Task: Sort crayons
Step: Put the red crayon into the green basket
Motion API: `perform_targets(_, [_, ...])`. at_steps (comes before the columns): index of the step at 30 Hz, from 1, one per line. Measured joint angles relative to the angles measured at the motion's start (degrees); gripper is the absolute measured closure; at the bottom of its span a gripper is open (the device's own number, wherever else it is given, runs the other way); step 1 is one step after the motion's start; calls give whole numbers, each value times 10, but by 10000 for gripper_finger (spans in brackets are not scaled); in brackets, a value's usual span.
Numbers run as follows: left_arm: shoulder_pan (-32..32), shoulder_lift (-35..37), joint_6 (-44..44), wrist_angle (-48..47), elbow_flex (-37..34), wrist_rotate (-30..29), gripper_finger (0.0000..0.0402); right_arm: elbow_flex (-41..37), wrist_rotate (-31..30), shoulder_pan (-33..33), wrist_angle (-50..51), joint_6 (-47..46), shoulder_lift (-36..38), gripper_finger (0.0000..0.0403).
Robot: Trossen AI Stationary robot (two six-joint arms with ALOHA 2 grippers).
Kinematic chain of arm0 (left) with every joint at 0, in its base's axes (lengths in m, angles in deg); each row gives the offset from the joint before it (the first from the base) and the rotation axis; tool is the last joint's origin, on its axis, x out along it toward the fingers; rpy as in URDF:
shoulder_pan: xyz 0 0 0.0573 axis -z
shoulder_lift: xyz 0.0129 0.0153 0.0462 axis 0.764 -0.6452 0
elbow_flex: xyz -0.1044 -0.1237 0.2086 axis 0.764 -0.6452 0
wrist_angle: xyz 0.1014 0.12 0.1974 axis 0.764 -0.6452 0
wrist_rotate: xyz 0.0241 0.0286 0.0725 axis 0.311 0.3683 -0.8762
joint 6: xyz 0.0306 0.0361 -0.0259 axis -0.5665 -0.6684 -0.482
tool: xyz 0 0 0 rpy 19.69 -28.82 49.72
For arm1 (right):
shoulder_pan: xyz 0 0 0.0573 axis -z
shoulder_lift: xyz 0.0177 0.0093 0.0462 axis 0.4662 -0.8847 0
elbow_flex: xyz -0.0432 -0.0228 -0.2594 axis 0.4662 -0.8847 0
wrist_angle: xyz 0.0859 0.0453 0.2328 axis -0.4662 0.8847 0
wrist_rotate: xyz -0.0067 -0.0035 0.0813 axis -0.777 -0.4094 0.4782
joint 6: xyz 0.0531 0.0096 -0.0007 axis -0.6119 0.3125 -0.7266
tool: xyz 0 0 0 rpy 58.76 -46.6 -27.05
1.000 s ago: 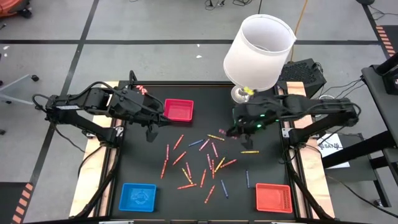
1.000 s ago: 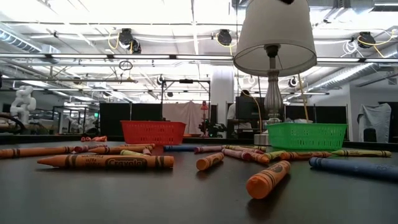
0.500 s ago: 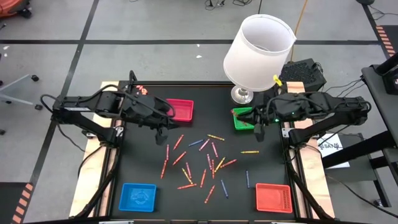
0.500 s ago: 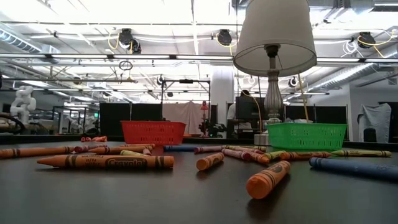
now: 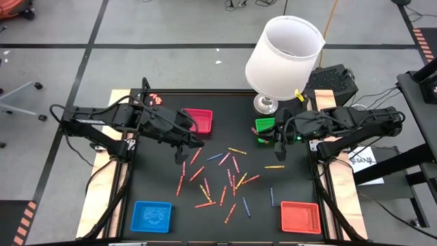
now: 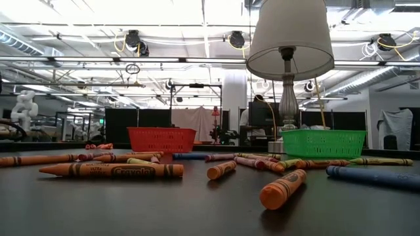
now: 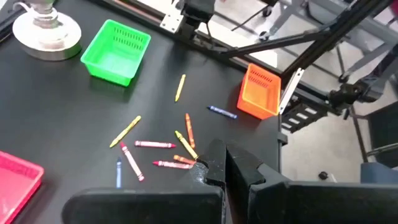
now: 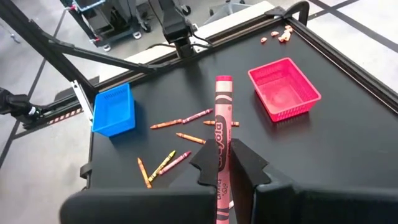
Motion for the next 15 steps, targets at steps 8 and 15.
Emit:
perform_targets(8, [4, 0, 0, 3, 0, 0, 402, 0, -1, 0, -9, -5, 0, 403])
perform_targets(15, [5, 0, 0, 3, 0, 0, 402, 0, -1, 0, -9, -20, 0, 403])
